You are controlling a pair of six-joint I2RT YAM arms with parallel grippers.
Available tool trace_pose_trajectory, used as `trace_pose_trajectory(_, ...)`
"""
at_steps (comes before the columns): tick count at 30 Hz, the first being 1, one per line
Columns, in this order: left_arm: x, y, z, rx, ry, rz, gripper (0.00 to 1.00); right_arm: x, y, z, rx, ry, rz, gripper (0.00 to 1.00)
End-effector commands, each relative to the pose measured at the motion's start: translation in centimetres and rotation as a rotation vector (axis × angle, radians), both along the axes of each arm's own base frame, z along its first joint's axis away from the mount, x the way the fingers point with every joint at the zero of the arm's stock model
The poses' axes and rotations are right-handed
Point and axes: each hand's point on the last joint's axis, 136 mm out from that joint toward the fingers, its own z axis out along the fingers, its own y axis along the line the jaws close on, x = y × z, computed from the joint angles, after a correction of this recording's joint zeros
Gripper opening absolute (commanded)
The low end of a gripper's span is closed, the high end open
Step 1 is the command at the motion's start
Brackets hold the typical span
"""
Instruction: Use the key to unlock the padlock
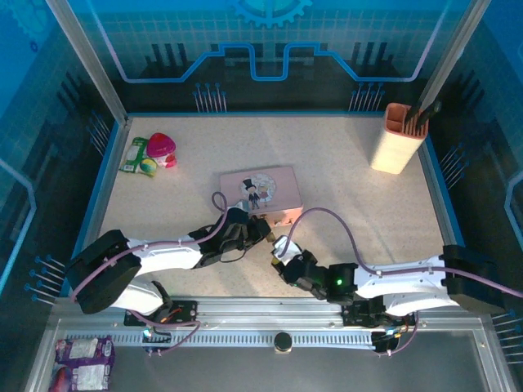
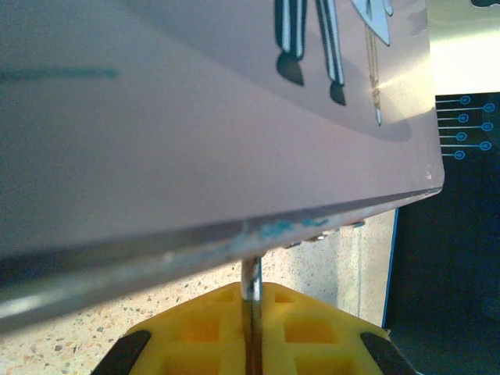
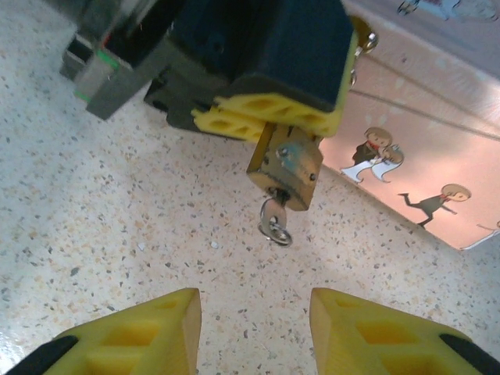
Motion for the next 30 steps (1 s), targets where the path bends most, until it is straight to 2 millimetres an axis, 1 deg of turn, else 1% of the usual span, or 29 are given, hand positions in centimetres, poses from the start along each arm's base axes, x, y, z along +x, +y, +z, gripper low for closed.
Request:
trace_pose_trajectory(1,0.5,-1.0,3.1,-0.105,-0.059,-0.001,0.0,0.6,1.0,0.8,0.028,-0.022,-0.011,0.41)
trace_pose_trajectory(3,0.4,-1.0,3.1,-0.107,-0.058,0.0,0.0,0.9,1.0,0.6,0.032,-0.011,-0.022,0.4)
trace_pose_trajectory(6,0.1,-1.1,3.1,-0.1,-0.063,-0.003,0.0,1.6,0.4,0.1,0.023,0.025,-0.062,0.38)
trace_pose_trajectory(8,-0.1,-1.2,2.9,-0.089,-0.063,-0.001,0.0,1.8,0.3,0.3,0.024,0.027,-0.07,0.38)
trace_pose_trajectory(12,-0.1,-1.3,2.6,-0.098,-0.056,0.001,0.0,2.0,0.9,0.6,0.013,0.024,-0.057,0.38)
trace_pose_trajectory(19,-0.2,-1.8,2.8,-0.102,-0.06,-0.014,0.0,2.3,1.5,-0.2,-0.006,0.038,-0.073,0.37)
trace_pose_trajectory(22,-0.3,-1.8,2.9,-0.104,-0.061,-0.017,0.0,2.5,1.4,-0.5,-0.018,0.04,-0.094,0.34)
trace_pose_trajectory(30,-0.5,-2.1,2.9,-0.104,-0.06,-0.024,0.0,2.9,1.4,-0.2,0.022,0.049,-0.127,0.25)
